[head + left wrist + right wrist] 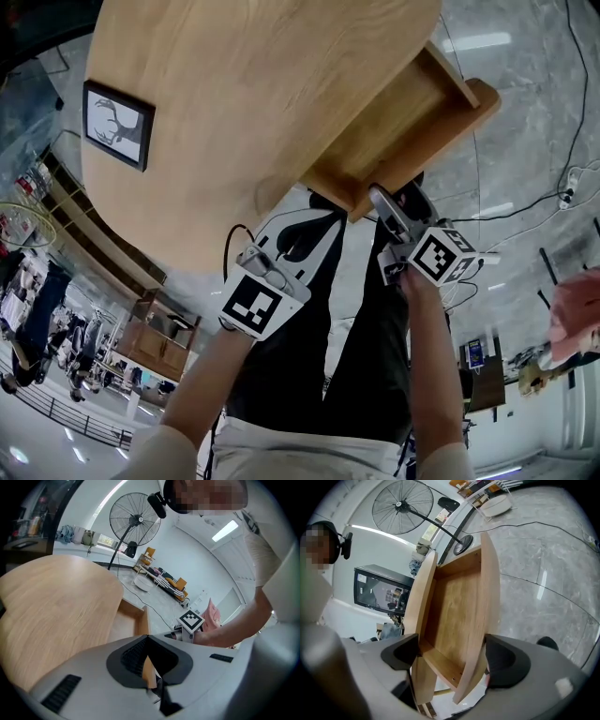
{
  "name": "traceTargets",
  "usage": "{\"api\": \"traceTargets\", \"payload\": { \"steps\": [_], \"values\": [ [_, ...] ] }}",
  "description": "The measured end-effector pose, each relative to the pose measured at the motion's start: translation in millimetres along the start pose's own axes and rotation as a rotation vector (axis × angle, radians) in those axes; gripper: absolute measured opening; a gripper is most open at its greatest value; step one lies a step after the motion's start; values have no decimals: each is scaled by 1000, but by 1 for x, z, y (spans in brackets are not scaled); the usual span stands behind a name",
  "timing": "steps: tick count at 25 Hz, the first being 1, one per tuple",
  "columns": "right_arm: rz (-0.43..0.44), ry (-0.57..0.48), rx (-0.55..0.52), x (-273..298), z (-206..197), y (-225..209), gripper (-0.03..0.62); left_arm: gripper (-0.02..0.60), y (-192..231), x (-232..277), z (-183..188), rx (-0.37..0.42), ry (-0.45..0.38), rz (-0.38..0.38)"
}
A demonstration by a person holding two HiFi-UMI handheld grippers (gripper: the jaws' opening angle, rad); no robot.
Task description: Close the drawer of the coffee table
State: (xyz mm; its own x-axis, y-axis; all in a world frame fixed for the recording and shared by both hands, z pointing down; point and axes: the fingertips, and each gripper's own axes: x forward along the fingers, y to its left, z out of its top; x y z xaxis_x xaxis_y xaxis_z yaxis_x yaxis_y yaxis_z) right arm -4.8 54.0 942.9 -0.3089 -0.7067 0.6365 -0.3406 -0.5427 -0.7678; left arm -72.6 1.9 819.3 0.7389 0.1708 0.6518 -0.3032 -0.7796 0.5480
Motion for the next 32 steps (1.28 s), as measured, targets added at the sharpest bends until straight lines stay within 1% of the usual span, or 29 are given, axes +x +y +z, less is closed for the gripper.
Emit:
{"api": "traceTargets", "payload": {
  "steps": [4,9,14,19,28,32],
  "values": [
    [23,9,-12,5,1,12,448,6,2,-2,2,4,-6,0],
    [71,16,-41,15,4,39,446,6,10,-6,7,-15,-20,9],
    [90,34,-59,26,7,53,446,6,16,-7,13,-20,-38,17],
    [113,41,-37,37,12,65,446,6,21,-11,15,-27,-50,24],
    [178,68,-30,61,18,88,445,6,31,-15,15,-86,-64,50],
    [199,74,-50,70,18,95,442,6,34,-18,14,-111,-72,60]
  ]
}}
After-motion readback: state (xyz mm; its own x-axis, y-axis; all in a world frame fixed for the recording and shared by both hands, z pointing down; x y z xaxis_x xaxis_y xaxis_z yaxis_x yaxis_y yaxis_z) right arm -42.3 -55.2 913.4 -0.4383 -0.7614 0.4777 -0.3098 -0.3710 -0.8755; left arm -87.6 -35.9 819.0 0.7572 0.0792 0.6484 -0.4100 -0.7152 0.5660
